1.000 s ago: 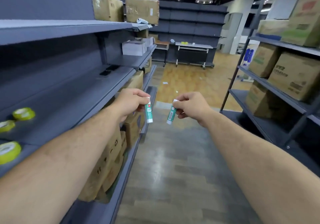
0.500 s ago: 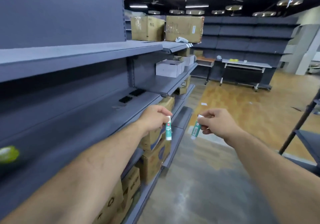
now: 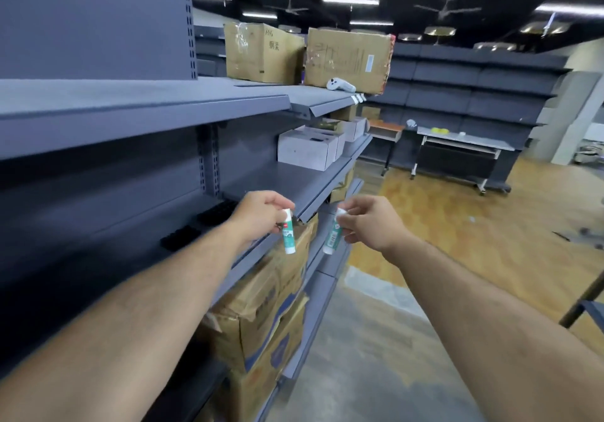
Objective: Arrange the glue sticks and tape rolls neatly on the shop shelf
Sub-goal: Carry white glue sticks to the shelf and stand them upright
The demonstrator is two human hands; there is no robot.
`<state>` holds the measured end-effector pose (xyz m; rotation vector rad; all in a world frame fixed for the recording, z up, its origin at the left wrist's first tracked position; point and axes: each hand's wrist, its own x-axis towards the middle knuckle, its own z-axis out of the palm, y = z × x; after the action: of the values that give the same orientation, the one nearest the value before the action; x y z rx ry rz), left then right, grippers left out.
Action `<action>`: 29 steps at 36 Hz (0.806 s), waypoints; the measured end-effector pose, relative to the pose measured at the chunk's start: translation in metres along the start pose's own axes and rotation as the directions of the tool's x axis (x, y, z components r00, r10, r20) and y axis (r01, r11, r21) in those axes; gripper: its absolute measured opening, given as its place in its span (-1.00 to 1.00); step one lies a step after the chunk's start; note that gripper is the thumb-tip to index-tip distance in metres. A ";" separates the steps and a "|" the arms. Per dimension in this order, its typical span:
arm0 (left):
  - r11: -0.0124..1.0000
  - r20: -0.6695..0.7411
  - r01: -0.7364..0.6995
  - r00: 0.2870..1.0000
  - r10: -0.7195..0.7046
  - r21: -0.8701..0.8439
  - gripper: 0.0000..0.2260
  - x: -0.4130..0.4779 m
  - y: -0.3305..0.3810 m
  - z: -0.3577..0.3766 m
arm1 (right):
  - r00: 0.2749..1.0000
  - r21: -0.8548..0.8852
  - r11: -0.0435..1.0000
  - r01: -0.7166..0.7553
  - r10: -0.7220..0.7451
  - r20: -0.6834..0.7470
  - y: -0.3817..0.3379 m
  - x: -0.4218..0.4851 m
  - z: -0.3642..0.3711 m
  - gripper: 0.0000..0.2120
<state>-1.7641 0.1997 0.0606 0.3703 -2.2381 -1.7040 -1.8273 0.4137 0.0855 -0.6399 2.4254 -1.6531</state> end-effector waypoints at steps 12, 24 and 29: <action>0.995 -0.240 0.098 0.967 -0.092 0.012 -0.79 0.107 -0.023 -0.046 | 0.971 0.111 0.993 0.034 -0.059 0.232 0.013 0.171 0.062 -0.96; 0.973 -0.675 0.229 0.719 -0.164 0.007 -0.77 0.090 -0.042 -0.117 | 0.765 0.134 0.980 0.144 -0.196 0.614 -0.004 0.270 0.165 -0.90; 0.963 -0.800 0.268 0.576 -0.170 -0.012 -0.72 0.062 -0.059 -0.137 | 0.682 0.151 0.972 0.181 -0.235 0.693 -0.011 0.275 0.209 -0.90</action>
<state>-1.7669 0.0392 0.0425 1.2206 -1.6199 -1.1247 -2.0002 0.1168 0.0481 -1.3001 1.7602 -1.2056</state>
